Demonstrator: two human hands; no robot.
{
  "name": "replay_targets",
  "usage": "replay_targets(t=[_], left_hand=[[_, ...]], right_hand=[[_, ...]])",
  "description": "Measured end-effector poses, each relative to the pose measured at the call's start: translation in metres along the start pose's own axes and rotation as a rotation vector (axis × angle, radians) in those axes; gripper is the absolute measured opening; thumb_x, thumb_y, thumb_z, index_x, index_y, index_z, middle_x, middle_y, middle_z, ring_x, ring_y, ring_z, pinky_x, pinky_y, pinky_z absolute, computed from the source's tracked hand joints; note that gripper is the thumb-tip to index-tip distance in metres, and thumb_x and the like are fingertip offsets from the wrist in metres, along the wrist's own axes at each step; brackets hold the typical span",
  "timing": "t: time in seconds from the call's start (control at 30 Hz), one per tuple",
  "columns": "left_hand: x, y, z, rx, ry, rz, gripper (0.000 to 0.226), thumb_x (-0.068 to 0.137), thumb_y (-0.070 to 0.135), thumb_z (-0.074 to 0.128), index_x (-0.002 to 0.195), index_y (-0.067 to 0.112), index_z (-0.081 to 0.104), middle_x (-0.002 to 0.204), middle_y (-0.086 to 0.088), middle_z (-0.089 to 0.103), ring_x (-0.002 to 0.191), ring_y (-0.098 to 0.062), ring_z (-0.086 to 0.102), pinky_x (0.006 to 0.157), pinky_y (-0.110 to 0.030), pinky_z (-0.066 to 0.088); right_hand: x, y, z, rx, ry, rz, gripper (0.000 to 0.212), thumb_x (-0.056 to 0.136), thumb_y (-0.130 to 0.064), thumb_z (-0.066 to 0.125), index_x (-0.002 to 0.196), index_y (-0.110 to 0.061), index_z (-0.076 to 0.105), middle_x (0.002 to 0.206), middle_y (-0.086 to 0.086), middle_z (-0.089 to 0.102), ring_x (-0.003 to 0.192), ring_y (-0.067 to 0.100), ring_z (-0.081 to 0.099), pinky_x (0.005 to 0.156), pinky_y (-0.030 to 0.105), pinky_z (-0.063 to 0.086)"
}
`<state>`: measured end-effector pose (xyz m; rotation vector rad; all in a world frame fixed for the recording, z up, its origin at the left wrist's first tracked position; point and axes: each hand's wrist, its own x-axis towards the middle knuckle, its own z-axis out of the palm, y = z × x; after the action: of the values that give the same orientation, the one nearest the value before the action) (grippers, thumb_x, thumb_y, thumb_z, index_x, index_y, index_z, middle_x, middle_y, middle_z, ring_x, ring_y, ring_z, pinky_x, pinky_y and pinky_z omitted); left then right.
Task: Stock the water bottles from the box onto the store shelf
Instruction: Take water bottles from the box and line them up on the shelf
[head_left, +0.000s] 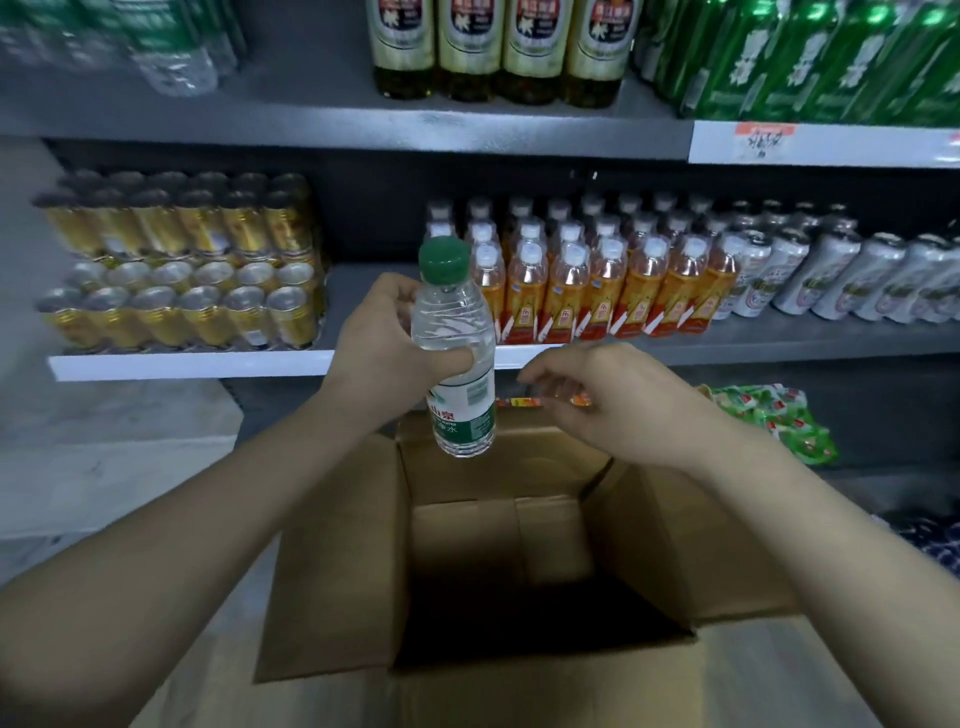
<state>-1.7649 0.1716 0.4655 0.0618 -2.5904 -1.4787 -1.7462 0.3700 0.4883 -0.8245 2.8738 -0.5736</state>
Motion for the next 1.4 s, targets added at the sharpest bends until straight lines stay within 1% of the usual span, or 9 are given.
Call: replay_targets(t=[0.3, 0.67, 0.83, 0.93, 1.0, 1.07, 1.17, 1.3, 1.4], left_hand=[[-0.009, -0.015, -0.091, 0.030, 0.114, -0.005, 0.044, 0.061, 0.021, 0.081, 0.087, 0.028, 0.046, 0.081, 0.014, 0.058, 0.073, 0.000, 0.054, 0.067, -0.025, 0.045], [0.000, -0.044, -0.211, 0.048, 0.180, -0.034, 0.044, 0.060, 0.023, 0.081, 0.090, 0.024, 0.049, 0.075, 0.015, 0.052, 0.068, -0.003, 0.050, 0.060, -0.025, 0.043], [0.004, -0.057, -0.259, 0.002, 0.171, -0.057, 0.047, 0.054, 0.024, 0.082, 0.089, 0.026, 0.050, 0.074, 0.015, 0.054, 0.074, -0.012, 0.058, 0.073, -0.049, 0.057], [0.006, -0.064, -0.283, -0.024, 0.175, -0.049, 0.041, 0.060, 0.018, 0.080, 0.084, 0.025, 0.049, 0.066, 0.013, 0.054, 0.064, -0.010, 0.056, 0.070, -0.046, 0.058], [0.009, -0.067, -0.296, -0.024, 0.190, -0.021, 0.040, 0.061, 0.017, 0.080, 0.083, 0.024, 0.048, 0.065, 0.013, 0.053, 0.058, -0.006, 0.052, 0.066, -0.023, 0.055], [0.012, -0.068, -0.308, -0.011, 0.203, 0.001, 0.040, 0.062, 0.016, 0.080, 0.088, 0.020, 0.050, 0.067, 0.014, 0.053, 0.057, 0.000, 0.048, 0.051, -0.003, 0.040], [0.016, -0.069, -0.324, -0.037, 0.227, 0.004, 0.042, 0.062, 0.015, 0.081, 0.093, 0.014, 0.053, 0.068, 0.012, 0.054, 0.055, 0.002, 0.050, 0.051, -0.009, 0.041], [0.027, -0.070, -0.340, -0.058, 0.259, -0.007, 0.041, 0.062, 0.017, 0.081, 0.092, 0.017, 0.053, 0.073, 0.005, 0.059, 0.062, -0.009, 0.053, 0.065, -0.034, 0.051], [0.038, -0.070, -0.349, -0.076, 0.279, -0.007, 0.039, 0.063, 0.019, 0.080, 0.091, 0.021, 0.052, 0.069, 0.009, 0.056, 0.059, -0.008, 0.052, 0.058, -0.033, 0.050]], right_hand=[[0.039, -0.068, 0.001, -0.045, -0.001, -0.098, 0.031, 0.089, -0.017, 0.051, 0.118, -0.024, 0.058, 0.104, -0.003, 0.064, 0.089, 0.013, 0.060, 0.077, 0.032, 0.050], [0.102, -0.170, 0.017, -0.071, 0.030, -0.139, 0.028, 0.088, -0.016, 0.051, 0.114, -0.018, 0.059, 0.099, 0.001, 0.064, 0.088, 0.018, 0.058, 0.080, 0.037, 0.048], [0.131, -0.216, 0.026, -0.057, 0.073, -0.119, 0.033, 0.084, -0.012, 0.050, 0.115, -0.019, 0.059, 0.098, 0.003, 0.064, 0.085, 0.020, 0.057, 0.078, 0.040, 0.050], [0.148, -0.239, 0.030, -0.059, 0.101, -0.111, 0.033, 0.084, -0.011, 0.049, 0.115, -0.018, 0.060, 0.098, 0.005, 0.064, 0.080, 0.020, 0.054, 0.076, 0.039, 0.050], [0.158, -0.250, 0.031, -0.060, 0.119, -0.113, 0.032, 0.084, -0.011, 0.050, 0.113, -0.019, 0.060, 0.097, 0.004, 0.063, 0.077, 0.018, 0.051, 0.074, 0.037, 0.049], [0.167, -0.259, 0.032, -0.063, 0.122, -0.116, 0.029, 0.085, -0.012, 0.050, 0.111, -0.020, 0.060, 0.095, 0.002, 0.062, 0.076, 0.017, 0.049, 0.073, 0.036, 0.049], [0.180, -0.266, 0.032, -0.069, 0.121, -0.122, 0.030, 0.085, -0.013, 0.051, 0.112, -0.021, 0.060, 0.093, -0.001, 0.060, 0.077, 0.016, 0.049, 0.075, 0.035, 0.049], [0.201, -0.269, 0.031, -0.076, 0.126, -0.121, 0.032, 0.084, -0.013, 0.054, 0.114, -0.021, 0.060, 0.095, 0.000, 0.063, 0.077, 0.015, 0.050, 0.075, 0.033, 0.049], [0.217, -0.271, 0.028, -0.062, 0.146, -0.131, 0.031, 0.083, -0.015, 0.055, 0.113, -0.021, 0.060, 0.097, 0.001, 0.065, 0.077, 0.015, 0.052, 0.076, 0.036, 0.050]])
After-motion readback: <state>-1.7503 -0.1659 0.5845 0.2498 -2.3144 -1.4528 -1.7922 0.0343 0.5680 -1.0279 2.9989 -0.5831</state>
